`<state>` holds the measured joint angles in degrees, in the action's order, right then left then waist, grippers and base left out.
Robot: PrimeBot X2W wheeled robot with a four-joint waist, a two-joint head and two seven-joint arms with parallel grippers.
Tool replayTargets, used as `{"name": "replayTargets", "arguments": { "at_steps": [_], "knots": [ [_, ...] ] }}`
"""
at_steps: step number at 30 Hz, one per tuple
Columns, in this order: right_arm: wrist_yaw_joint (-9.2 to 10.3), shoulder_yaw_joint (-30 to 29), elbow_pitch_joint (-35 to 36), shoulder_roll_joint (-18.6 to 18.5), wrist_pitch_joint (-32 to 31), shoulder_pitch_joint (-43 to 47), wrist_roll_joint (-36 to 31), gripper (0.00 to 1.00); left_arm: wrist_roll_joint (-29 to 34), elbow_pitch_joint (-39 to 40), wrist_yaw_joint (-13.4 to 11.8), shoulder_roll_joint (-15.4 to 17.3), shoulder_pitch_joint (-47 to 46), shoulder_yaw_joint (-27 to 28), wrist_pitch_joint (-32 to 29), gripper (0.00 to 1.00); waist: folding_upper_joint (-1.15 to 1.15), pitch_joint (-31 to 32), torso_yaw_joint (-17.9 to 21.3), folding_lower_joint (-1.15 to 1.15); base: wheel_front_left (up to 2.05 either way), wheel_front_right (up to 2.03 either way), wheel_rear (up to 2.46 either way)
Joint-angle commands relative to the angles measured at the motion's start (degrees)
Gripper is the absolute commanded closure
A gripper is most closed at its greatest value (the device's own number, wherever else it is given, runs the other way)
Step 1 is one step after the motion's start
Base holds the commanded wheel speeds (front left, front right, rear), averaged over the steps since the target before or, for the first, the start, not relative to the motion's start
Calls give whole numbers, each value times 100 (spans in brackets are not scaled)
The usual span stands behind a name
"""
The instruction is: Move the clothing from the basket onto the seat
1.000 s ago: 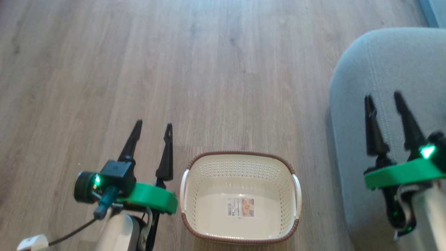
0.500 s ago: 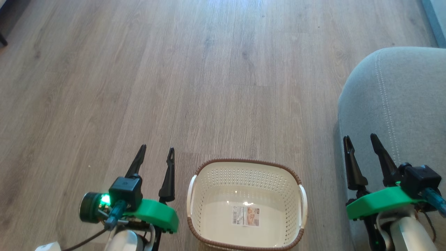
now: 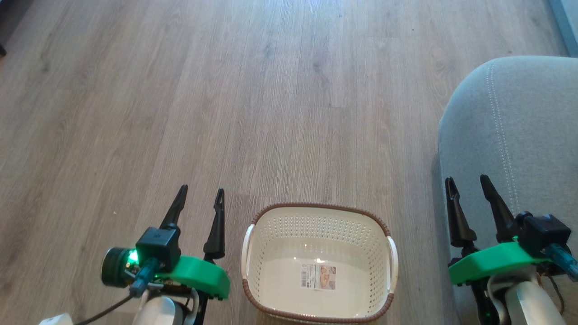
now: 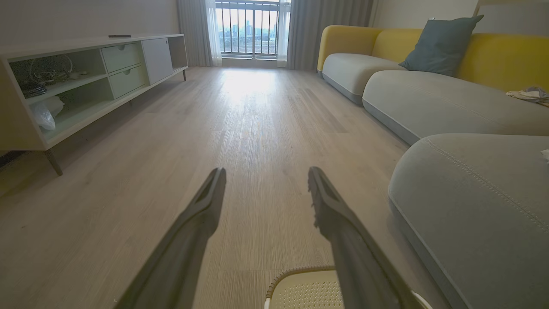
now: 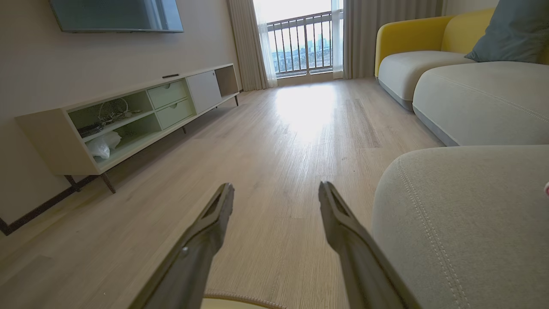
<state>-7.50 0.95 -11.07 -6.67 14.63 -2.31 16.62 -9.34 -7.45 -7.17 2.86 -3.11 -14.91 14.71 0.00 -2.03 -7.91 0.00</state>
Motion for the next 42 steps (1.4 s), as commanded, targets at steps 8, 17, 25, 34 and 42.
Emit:
{"name": "replayTargets", "arguments": {
  "at_steps": [8,17,25,34,42],
  "knots": [
    [1,144,132,-10,37,-204,-12,0,-151,272,168,2,-132,282,29,0,0,17,5,0,0,0,0],
    [1,148,107,-12,37,-235,16,0,-340,254,261,2,-118,362,29,0,0,-5,24,0,0,0,0],
    [1,157,75,-11,37,-252,9,0,-485,212,330,2,-117,373,29,0,0,-27,41,0,0,0,0],
    [0,31,-337,17,-48,21,175,100,-757,-208,367,8,90,199,-35,100,0,-31,65,1,0,0,0],
    [0,-13,-335,37,-167,-2,602,100,-1229,-237,427,42,66,275,-128,100,0,-19,107,1,0,0,0]
  ]
}}
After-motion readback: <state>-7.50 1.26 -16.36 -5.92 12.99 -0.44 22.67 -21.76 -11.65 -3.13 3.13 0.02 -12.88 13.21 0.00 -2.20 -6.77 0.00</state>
